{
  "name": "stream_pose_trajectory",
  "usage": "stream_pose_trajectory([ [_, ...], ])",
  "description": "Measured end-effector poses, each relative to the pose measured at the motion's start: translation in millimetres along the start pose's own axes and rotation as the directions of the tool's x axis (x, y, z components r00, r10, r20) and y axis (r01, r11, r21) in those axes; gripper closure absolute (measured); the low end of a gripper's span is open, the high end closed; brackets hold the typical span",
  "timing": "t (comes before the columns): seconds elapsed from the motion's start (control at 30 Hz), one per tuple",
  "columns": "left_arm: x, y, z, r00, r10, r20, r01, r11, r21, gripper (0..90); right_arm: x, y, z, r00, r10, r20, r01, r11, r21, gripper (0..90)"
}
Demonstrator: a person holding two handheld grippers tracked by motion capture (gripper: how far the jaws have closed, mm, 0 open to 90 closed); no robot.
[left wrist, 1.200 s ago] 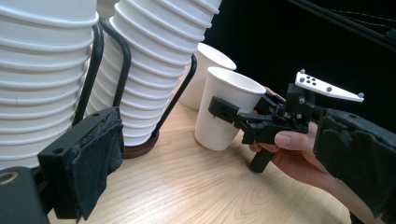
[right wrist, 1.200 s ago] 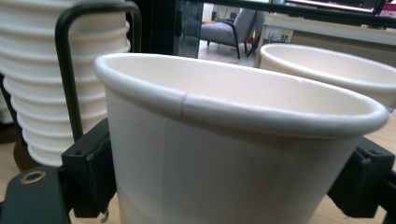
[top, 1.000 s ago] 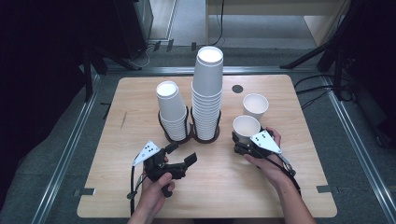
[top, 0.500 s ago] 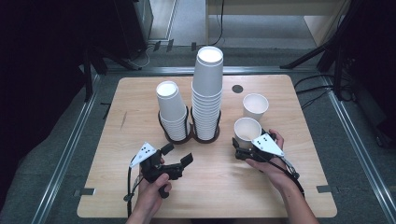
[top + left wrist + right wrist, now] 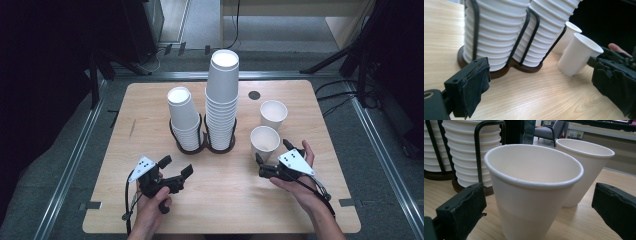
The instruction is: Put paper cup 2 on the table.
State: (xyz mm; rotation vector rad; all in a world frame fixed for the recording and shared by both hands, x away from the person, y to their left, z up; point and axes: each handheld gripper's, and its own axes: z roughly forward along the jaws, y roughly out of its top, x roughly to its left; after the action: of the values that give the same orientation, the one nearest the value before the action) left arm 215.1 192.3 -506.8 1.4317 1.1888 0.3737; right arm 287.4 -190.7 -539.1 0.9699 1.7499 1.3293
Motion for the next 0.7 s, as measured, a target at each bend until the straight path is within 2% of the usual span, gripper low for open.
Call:
stream_pose_trajectory([
  [0.2,13.0,-4.3,-15.6,0.9990,0.002,-0.045,-0.002,1.0000,0.001,1.9,-1.3,-2.2,-11.0,1.0000,0.005,-0.005,-0.005,1.000,-0.015,0.0],
  [0.37,27.6,-8.9,-30.8,0.9950,0.010,-0.100,-0.010,1.0000,0.000,1.9,-1.5,-2.5,-23.5,1.0000,0.003,-0.009,-0.003,1.000,-0.028,0.0],
  [0.7,49.0,-17.6,-51.2,0.9825,0.030,-0.184,-0.028,0.9995,0.012,1.8,-14.1,-3.8,-51.6,0.9996,0.020,0.018,-0.019,0.998,-0.053,0.0],
])
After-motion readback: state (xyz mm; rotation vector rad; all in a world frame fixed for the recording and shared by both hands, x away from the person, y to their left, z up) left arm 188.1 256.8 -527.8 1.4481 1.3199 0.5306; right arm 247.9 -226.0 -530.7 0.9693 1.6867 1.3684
